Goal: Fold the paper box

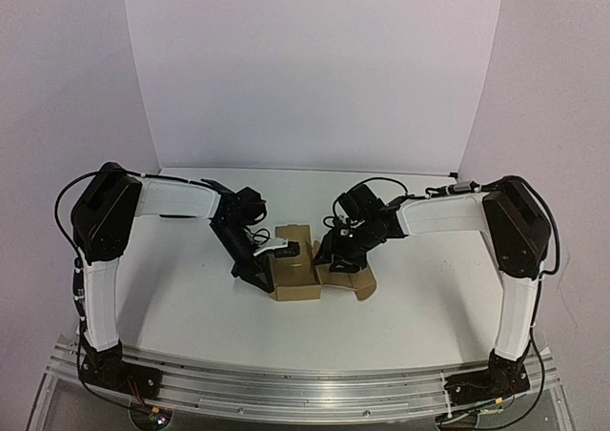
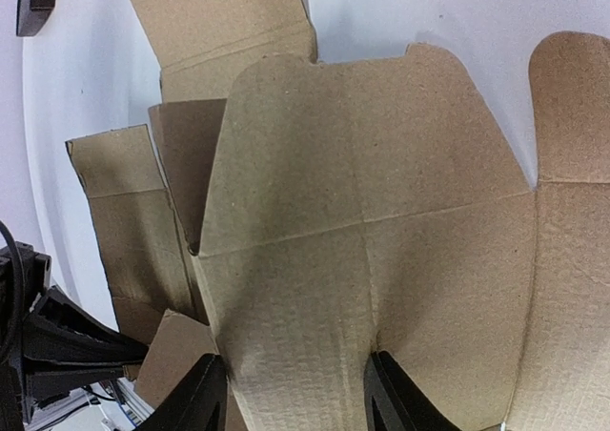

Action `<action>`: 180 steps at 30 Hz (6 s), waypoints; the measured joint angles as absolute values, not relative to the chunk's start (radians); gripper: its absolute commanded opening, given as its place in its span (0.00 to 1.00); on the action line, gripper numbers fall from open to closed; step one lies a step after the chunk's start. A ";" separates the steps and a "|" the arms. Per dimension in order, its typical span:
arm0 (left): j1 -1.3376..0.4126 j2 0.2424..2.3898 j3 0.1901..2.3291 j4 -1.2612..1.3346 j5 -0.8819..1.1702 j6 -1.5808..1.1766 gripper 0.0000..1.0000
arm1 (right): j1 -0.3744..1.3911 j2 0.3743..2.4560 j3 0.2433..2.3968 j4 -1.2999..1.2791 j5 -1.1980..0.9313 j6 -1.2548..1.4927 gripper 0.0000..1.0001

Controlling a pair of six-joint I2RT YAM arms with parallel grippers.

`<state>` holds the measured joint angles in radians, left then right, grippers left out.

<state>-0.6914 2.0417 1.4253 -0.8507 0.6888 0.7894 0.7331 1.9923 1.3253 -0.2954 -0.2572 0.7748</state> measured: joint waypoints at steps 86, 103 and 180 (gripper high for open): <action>-0.715 1.301 1.176 0.211 0.544 0.465 1.00 | 0.738 1.738 1.323 0.762 -0.075 1.102 0.01; -0.727 1.395 1.176 0.488 0.293 0.343 1.00 | 0.765 1.796 1.335 0.889 -0.034 1.132 0.00; -0.707 1.388 1.098 0.162 0.615 0.407 0.44 | 0.804 1.255 1.579 -0.329 -0.165 -0.065 0.73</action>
<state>-0.7074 1.3876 1.0981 0.1616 0.6146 0.4071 0.8040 1.2550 1.5794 -0.3288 -0.1654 -0.0645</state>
